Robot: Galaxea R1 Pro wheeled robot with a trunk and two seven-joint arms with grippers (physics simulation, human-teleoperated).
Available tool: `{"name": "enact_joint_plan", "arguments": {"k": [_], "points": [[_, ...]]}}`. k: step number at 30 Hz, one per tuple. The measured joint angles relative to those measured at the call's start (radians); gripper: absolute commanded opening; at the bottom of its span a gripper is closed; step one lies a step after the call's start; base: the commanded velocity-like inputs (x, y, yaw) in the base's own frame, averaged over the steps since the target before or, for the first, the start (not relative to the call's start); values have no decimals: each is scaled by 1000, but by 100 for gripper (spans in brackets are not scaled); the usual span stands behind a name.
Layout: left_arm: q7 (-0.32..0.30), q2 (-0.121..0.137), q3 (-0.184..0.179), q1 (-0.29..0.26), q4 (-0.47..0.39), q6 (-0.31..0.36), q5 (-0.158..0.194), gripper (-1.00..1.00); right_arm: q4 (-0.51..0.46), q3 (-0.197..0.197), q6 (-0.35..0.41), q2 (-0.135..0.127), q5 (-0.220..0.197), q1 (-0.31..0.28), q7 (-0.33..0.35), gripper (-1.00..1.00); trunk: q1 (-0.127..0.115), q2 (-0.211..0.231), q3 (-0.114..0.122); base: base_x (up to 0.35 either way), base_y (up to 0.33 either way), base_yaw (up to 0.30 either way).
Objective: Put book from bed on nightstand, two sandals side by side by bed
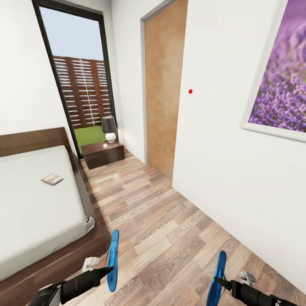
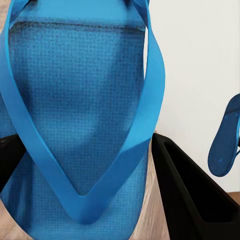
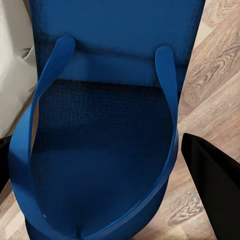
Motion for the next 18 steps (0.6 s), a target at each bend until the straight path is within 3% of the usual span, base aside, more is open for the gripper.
{"name": "enact_joint_plan", "arguments": {"k": [18], "points": [[0, 0, 0, 0, 0, 0, 0, -100, -2, 0, -1, -2, -3, 0, 1, -100, 0, 0, 19, 0, 0, 0]]}}
